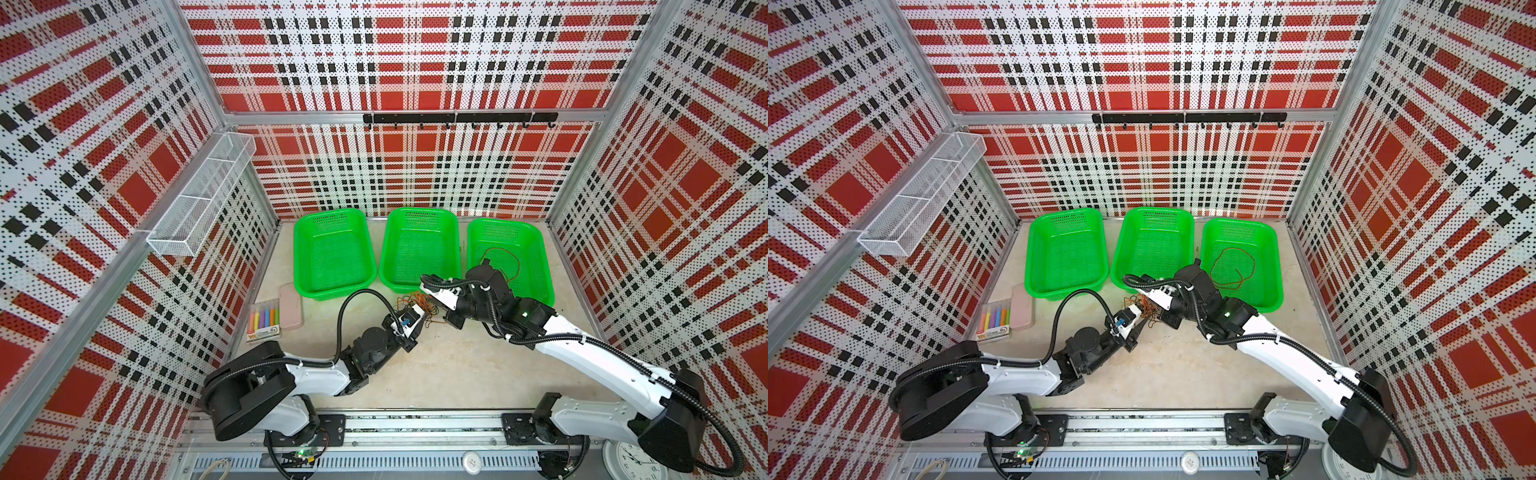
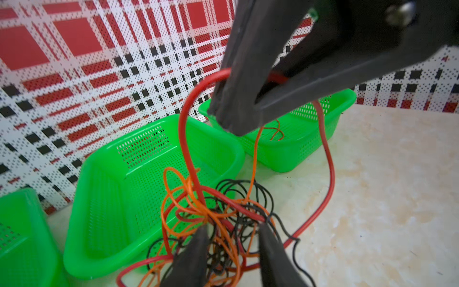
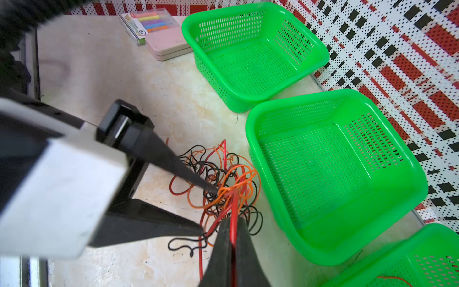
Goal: Untangle and sort cables by color
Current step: Untie the cable.
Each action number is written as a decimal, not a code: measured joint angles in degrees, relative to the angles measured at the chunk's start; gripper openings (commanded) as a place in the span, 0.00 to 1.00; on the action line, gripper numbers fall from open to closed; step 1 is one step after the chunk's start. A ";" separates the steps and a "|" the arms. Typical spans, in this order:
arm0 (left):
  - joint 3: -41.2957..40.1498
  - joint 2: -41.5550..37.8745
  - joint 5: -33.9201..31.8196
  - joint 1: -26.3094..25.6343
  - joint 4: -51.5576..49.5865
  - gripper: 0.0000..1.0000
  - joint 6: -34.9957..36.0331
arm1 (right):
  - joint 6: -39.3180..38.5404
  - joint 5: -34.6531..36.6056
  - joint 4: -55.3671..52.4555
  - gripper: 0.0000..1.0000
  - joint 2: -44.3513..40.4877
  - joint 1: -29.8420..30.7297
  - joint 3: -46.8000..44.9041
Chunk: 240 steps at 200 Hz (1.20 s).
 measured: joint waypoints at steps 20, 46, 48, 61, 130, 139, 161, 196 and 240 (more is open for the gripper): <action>0.15 1.03 -0.09 0.22 1.38 0.08 -1.38 | 0.37 0.02 -0.31 0.00 -0.83 0.00 0.52; 0.00 1.18 -0.02 0.72 2.73 0.03 -3.02 | 0.59 0.17 -1.07 0.00 -3.74 0.00 1.55; -0.04 1.16 -0.02 0.74 2.84 0.03 -3.08 | 0.57 0.22 -1.14 0.00 -4.04 -0.02 1.64; -0.46 1.16 0.09 0.92 3.58 0.04 -3.82 | 0.37 0.42 -1.40 0.00 -5.95 -0.13 2.27; -3.02 -8.07 3.17 1.92 -1.42 0.64 -3.26 | -4.13 1.62 -4.59 0.00 -5.84 -1.81 2.93; -2.64 -10.19 4.20 2.93 -3.98 0.64 -2.32 | -4.68 1.60 -4.72 0.00 -5.31 -2.32 2.40; -1.38 -14.29 8.09 6.84 -10.95 0.55 0.11 | -6.91 0.96 -4.44 0.00 -5.07 -3.21 0.04; 1.86 -16.70 15.34 12.44 -21.35 0.55 5.60 | -12.87 -0.90 -3.39 0.00 -5.11 -3.56 -3.48; 7.43 -10.99 24.70 12.92 -26.86 0.60 11.30 | -19.10 -2.34 -1.97 0.00 -5.60 -3.61 -4.37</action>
